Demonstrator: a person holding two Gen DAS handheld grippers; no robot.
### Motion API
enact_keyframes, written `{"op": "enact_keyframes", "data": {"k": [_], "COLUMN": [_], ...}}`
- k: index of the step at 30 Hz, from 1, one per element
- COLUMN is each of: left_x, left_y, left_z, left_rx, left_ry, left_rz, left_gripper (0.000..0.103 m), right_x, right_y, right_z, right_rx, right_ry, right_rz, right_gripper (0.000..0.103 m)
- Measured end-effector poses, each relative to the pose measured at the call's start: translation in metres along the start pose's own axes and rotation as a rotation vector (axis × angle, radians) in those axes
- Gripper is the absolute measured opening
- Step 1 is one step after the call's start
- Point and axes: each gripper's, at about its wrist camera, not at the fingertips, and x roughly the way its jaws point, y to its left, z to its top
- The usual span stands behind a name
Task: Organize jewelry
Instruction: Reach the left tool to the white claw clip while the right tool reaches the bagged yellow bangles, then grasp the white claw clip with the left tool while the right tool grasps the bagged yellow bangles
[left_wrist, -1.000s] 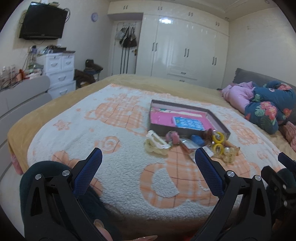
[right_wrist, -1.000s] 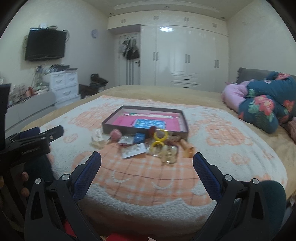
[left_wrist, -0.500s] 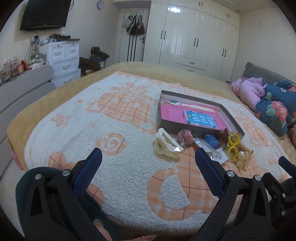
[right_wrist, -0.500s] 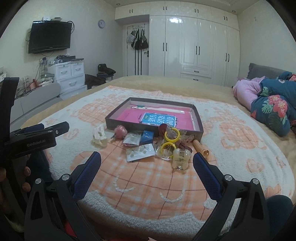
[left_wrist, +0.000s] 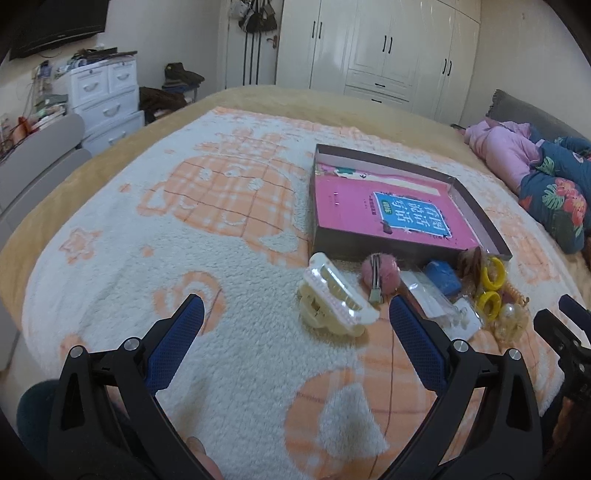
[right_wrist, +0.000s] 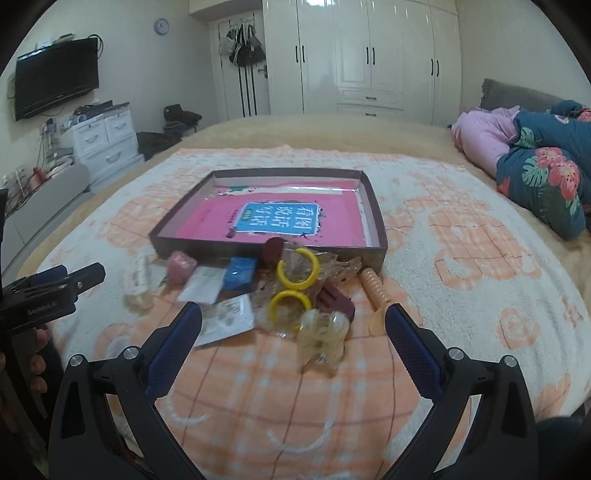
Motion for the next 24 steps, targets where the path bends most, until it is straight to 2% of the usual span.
{"op": "enact_keyframes", "data": {"k": [8, 13, 14, 16, 18, 19, 20, 21, 24], "left_x": [0.04, 0.057, 0.06, 0.065, 0.068, 0.067, 0.067, 0.066, 0.063], "left_y": [-0.011, -0.014, -0.014, -0.016, -0.018, -0.019, -0.02, -0.022, -0.021], "left_z": [0.007, 0.007, 0.007, 0.007, 0.006, 0.006, 0.005, 0.005, 0.006], "left_rx": [0.028, 0.02, 0.017, 0.02, 0.023, 0.026, 0.034, 0.046, 0.045], "left_ry": [0.103, 0.143, 0.149, 0.156, 0.165, 0.161, 0.158, 0.157, 0.146], "left_rz": [-0.001, -0.043, -0.049, -0.065, -0.085, -0.091, -0.091, -0.088, -0.092], "left_gripper": [0.092, 0.079, 0.078, 0.063, 0.054, 0.051, 0.049, 0.047, 0.043], "right_x": [0.039, 0.063, 0.068, 0.077, 0.084, 0.085, 0.086, 0.087, 0.084], "right_y": [-0.013, -0.013, -0.012, -0.011, -0.012, -0.011, -0.011, -0.01, -0.008], "right_z": [0.02, 0.026, 0.027, 0.027, 0.026, 0.025, 0.024, 0.023, 0.021], "right_rx": [0.0, -0.001, -0.001, 0.002, 0.021, 0.023, 0.022, 0.021, 0.005], "right_ry": [0.068, 0.122, 0.13, 0.15, 0.166, 0.17, 0.169, 0.168, 0.15], "right_rz": [-0.003, 0.007, 0.009, 0.012, 0.013, 0.013, 0.007, 0.011, 0.023], "right_gripper": [0.094, 0.084, 0.082, 0.076, 0.063, 0.059, 0.048, 0.043, 0.041]}}
